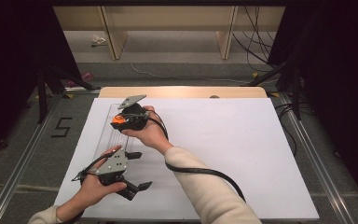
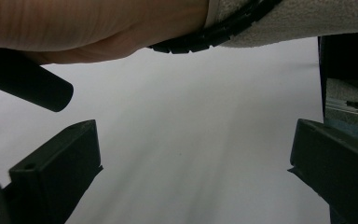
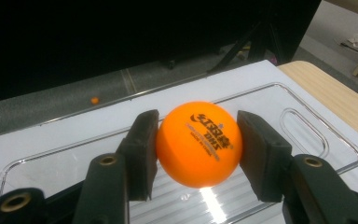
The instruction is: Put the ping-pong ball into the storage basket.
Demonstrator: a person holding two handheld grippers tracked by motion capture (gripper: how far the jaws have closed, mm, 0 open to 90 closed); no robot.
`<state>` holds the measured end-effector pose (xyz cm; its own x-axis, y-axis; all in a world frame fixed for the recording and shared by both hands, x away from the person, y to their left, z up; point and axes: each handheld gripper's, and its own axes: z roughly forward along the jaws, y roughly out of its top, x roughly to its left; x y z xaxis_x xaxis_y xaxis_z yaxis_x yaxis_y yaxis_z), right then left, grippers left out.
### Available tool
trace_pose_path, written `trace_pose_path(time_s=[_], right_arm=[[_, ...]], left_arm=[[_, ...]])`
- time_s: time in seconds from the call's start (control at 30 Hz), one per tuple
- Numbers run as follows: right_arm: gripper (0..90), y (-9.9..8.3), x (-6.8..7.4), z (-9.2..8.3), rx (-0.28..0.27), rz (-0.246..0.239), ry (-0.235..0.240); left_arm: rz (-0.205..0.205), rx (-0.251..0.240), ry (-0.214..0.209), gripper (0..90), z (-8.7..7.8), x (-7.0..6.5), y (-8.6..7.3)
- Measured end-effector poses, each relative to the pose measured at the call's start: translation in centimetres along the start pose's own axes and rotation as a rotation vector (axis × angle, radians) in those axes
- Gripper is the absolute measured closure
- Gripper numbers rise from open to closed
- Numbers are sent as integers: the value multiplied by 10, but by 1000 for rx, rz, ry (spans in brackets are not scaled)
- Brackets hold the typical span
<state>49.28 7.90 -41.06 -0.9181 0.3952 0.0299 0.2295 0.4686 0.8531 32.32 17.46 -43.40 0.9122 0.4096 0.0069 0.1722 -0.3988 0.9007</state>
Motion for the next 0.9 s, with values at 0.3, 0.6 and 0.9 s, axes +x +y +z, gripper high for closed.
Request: trace_pose_path(time_s=[0.3, 0.6, 0.9], right_arm=[[514, 0, -1, 3, 3, -3, 2], [514, -1, -1, 6, 8, 0, 3], [514, 0, -1, 8, 14, 1, 5]], left_arm=[[0, 0, -2, 12, 0, 0, 0], [1, 0, -2, 12, 0, 0, 0], [0, 0, -3, 12, 0, 0, 0]])
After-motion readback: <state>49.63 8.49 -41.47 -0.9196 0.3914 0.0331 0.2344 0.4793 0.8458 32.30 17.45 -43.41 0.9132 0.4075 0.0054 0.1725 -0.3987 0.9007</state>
